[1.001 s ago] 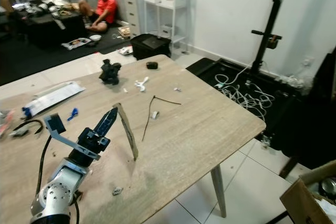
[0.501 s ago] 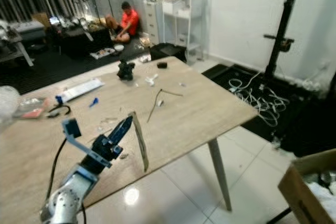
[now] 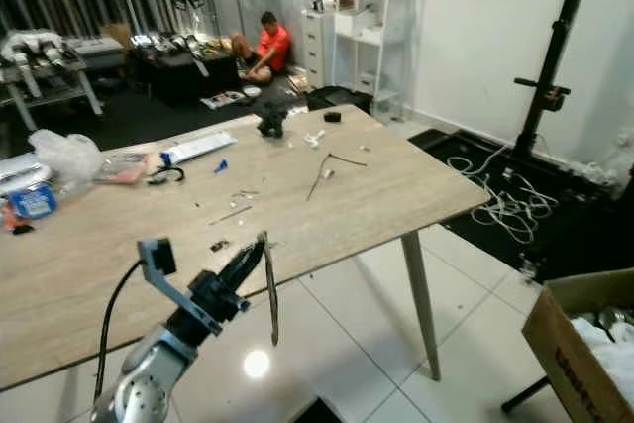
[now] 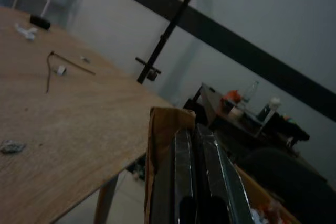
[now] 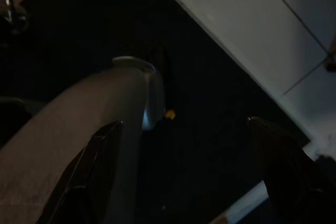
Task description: Picking trash to rubbish bin
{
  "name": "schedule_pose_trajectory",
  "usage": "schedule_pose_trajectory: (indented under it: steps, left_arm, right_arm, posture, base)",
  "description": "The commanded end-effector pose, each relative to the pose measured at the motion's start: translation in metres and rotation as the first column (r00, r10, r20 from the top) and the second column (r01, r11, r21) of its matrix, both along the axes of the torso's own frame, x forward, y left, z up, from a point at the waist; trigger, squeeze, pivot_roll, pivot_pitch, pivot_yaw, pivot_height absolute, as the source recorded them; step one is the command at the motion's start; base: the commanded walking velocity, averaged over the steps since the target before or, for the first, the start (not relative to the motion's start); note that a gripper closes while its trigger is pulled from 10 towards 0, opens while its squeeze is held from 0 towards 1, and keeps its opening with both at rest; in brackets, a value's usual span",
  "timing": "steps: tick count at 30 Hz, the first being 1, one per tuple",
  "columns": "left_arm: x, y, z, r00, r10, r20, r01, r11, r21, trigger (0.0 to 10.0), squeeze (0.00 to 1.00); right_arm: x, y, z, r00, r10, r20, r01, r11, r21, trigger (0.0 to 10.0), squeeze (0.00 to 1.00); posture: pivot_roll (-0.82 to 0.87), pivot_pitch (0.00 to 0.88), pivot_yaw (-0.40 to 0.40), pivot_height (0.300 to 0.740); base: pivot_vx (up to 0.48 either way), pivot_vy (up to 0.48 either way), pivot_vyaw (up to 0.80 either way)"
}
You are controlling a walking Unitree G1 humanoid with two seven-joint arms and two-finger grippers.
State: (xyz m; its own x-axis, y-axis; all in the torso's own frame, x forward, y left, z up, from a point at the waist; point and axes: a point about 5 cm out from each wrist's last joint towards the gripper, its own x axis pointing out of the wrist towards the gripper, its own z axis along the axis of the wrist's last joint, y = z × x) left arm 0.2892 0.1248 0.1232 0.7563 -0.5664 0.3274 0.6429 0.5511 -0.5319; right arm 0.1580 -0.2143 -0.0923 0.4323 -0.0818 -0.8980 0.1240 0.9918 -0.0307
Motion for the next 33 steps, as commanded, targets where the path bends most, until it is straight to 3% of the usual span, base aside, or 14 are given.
schedule_pose_trajectory:
  steps: [1, 4, 7, 13, 15, 19, 23, 27, 33]
  left_arm:
    - [-0.001, -0.007, -0.004, 1.0, -0.016, -0.017, 0.017, 1.0, 0.022, 10.0, 0.0]
    - [-0.001, -0.008, -0.006, 0.999, -0.023, -0.024, 0.024, 0.999, 0.035, 10.0, 0.0]
    - [-0.005, -0.016, -0.011, 0.999, -0.037, -0.013, 0.038, 0.989, 0.145, 10.0, 0.0]
    - [-0.007, -0.018, -0.013, 0.998, -0.05, -0.024, 0.053, 0.988, 0.142, 10.0, 0.0]
    - [-0.01, -0.028, -0.018, 0.995, -0.095, -0.018, 0.097, 0.976, 0.195, 10.0, 0.0]
    - [-0.009, -0.036, -0.019, 0.994, -0.11, -0.01, 0.109, 0.971, 0.213, 10.0, 0.0]
    - [0.0, -0.049, -0.018, 0.996, -0.095, 0.003, 0.091, 0.964, 0.251, 10.0, 0.0]
    - [0.006, -0.062, -0.008, 0.995, -0.096, 0.029, 0.087, 0.97, 0.228, 10.0, 0.0]
    - [0.009, -0.081, 0.001, 0.99, -0.127, 0.061, 0.111, 0.97, 0.217, 10.0, 0.0]
  right_arm:
    - [-0.01, -0.001, -0.004, 0.999, 0.001, -0.039, -0.001, 1.0, -0.009, 10.0, 0.0]
    - [-0.011, -0.001, -0.004, 0.999, 0.002, -0.042, -0.002, 1.0, -0.011, 10.0, 0.0]
    - [-0.019, -0.003, -0.007, 0.997, 0.023, -0.074, -0.026, 0.999, -0.039, 10.0, 0.0]
    - [-0.025, -0.004, -0.009, 0.993, 0.06, -0.104, -0.068, 0.995, -0.073, 10.0, 0.0]
    - [-0.029, -0.005, -0.01, 0.987, 0.097, -0.126, -0.109, 0.989, -0.096, 10.0, 0.0]
    - [-0.03, -0.006, -0.01, 0.981, 0.13, -0.141, -0.146, 0.983, -0.109, 10.0, 0.0]
    - [-0.026, -0.003, -0.009, 0.968, 0.201, -0.153, -0.221, 0.967, -0.124, 10.0, 0.0]
    - [-0.019, 0.004, -0.008, 0.951, 0.271, -0.15, -0.291, 0.948, -0.132, 10.0, 0.0]
    - [-0.008, 0.012, -0.006, 0.895, 0.419, -0.153, -0.441, 0.882, -0.165, 10.0, 0.0]
  posture:
    - [-0.07, 0.037, 0.028, 0.74]
    - [-0.06, 0.043, 0.036, 0.74]
    - [-0.05, 0.054, 0.037, 0.74]
    - [-0.06, 0.058, 0.035, 0.74]
    - [-0.06, 0.064, 0.027, 0.74]
    - [-0.06, 0.064, 0.023, 0.74]
    - [-0.06, 0.061, 0.014, 0.74]
    - [-0.06, 0.06, 0.015, 0.74]
    - [-0.07, 0.068, 0.02, 0.74]
  base:
    - [0.0, 0.0, -0.79]
    - [0.0, 0.0, -0.79]
    - [0.0, 0.0, -0.79]
    - [0.0, 0.0, -0.79]
    - [0.0, 0.0, -0.79]
    - [0.0, 0.0, -0.79]
    - [0.0, 0.0, -0.79]
    - [0.0, 0.0, -0.79]
    - [0.0, 0.0, -0.79]
